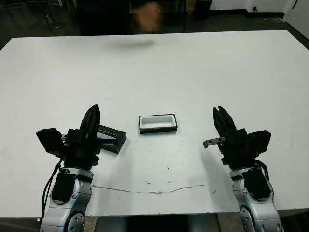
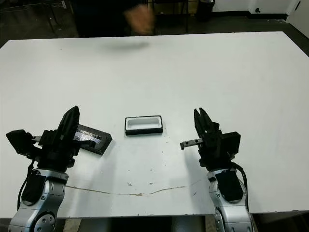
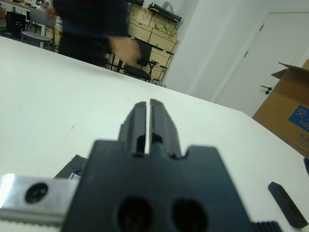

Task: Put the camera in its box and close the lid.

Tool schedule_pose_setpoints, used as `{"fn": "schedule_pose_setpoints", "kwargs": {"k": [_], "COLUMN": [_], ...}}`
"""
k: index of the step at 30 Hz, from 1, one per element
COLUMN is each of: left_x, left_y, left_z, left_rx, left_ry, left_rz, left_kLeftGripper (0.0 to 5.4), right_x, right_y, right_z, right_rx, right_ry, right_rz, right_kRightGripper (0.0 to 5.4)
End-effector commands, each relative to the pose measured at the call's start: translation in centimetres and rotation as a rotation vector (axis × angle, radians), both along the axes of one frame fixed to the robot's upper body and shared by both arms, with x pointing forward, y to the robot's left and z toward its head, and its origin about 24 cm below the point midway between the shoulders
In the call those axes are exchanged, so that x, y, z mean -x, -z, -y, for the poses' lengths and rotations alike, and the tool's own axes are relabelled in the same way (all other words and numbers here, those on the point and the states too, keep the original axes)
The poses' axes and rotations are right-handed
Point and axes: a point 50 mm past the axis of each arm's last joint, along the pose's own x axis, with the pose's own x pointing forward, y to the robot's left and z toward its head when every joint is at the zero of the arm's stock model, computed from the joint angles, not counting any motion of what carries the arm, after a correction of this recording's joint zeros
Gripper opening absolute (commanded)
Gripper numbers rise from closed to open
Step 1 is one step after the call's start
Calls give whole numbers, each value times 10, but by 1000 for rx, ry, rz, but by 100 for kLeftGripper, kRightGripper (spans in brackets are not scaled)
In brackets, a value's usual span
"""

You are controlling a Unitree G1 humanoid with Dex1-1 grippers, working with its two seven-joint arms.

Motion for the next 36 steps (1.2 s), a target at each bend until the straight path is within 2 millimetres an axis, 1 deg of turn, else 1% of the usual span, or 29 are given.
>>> {"fn": "schedule_pose_setpoints", "kwargs": {"k": [1, 11, 17, 21, 24, 28, 31, 36], "left_x": [0, -1, -1, -2, -3, -4, -4, -4], "left_y": [6, 6, 7, 7, 7, 8, 8, 8], "left_z": [-1, 0, -1, 0, 0, 1, 1, 0], "left_rx": [-1, -7, 1, -1, -4, 2, 4, 10], "left_ry": [-1, -7, -7, -6, 3, 8, 8, 8], "left_rz": [-34, -29, -33, -32, -33, -33, -31, -36], "left_kLeftGripper": [2, 2, 2, 2, 2, 0, 0, 0], "right_x": [1, -1, 1, 7, 14, 18, 17, 15], "right_y": [4, 4, -3, -12, -18, -23, -21, -16], "right_z": [2, 3, 2, -1, -8, -18, -22, -26], "right_rx": [-1, 19, 20, 27, 28, 16, 1, 40], "right_ry": [8, 12, 12, 66, 160, 219, 244, 285], "right_rz": [-19, -18, 9, 9, -9, -56, -69, -88], "right_kRightGripper": [0, 0, 0, 0, 0, 45, 95, 184]}}
